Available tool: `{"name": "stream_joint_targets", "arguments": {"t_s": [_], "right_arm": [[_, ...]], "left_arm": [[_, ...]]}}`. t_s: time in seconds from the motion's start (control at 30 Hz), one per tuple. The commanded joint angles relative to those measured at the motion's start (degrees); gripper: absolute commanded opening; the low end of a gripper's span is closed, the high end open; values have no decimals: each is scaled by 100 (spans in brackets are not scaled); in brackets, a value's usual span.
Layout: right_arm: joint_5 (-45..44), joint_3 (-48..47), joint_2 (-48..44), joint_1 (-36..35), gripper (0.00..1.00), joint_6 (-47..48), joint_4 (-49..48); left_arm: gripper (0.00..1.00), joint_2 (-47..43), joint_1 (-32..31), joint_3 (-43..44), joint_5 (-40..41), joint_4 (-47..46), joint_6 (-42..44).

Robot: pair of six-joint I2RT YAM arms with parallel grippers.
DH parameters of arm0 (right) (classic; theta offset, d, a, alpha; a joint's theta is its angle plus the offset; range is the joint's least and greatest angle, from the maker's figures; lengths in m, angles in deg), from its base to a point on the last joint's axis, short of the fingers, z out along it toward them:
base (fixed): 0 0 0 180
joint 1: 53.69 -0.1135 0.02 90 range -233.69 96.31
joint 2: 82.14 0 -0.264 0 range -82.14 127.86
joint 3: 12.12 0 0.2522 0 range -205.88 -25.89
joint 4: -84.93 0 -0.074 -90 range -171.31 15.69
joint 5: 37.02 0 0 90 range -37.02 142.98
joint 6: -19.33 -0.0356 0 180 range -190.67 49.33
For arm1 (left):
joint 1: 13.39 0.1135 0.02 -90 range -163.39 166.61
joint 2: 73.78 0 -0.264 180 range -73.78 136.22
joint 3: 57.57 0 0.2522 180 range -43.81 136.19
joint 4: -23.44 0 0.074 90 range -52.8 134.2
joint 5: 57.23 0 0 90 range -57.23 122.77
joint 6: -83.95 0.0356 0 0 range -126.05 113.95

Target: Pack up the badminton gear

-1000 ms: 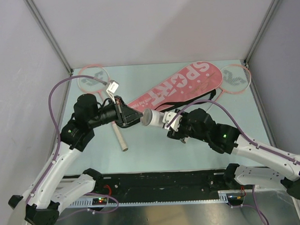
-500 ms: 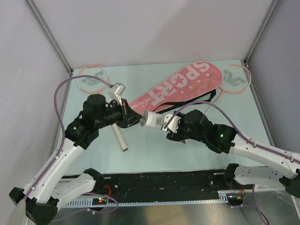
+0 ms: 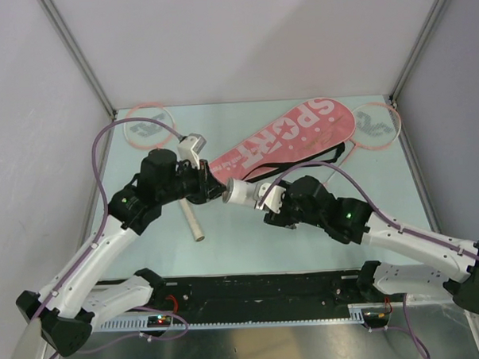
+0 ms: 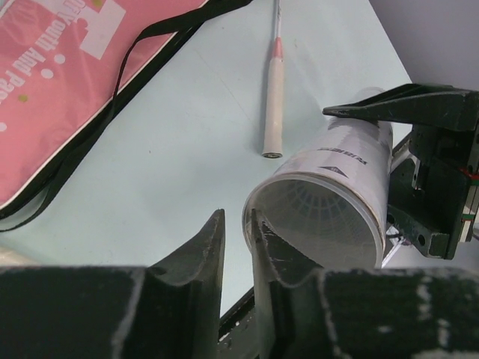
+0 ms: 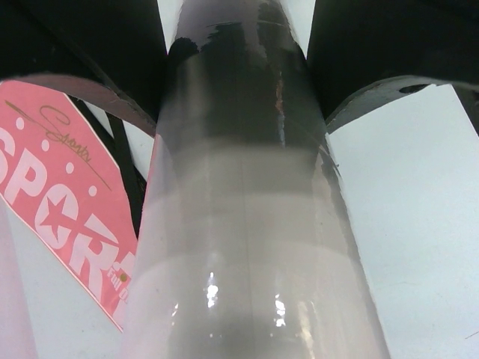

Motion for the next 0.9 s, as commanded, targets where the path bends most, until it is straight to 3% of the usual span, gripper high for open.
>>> {"name": "stream_joint_targets", "arguments": {"t_s": [0.0,0.27,0.57,0.87], "right_arm": [[149,-219,-1,-104,65,-49,-739],[230,-227,148,-145,65,-125,-793],[245,-559,506,-165,65,-346,-685],[267,-737,728,-139,65,-565,-623]], "left_arm": [[30,-22,-105,244,-79,70,-2],[42,21,-287,267,353,125,-62],[42,361,-734,328,1334,286,8],[41,354,-902,165,1481,314,-185]]}}
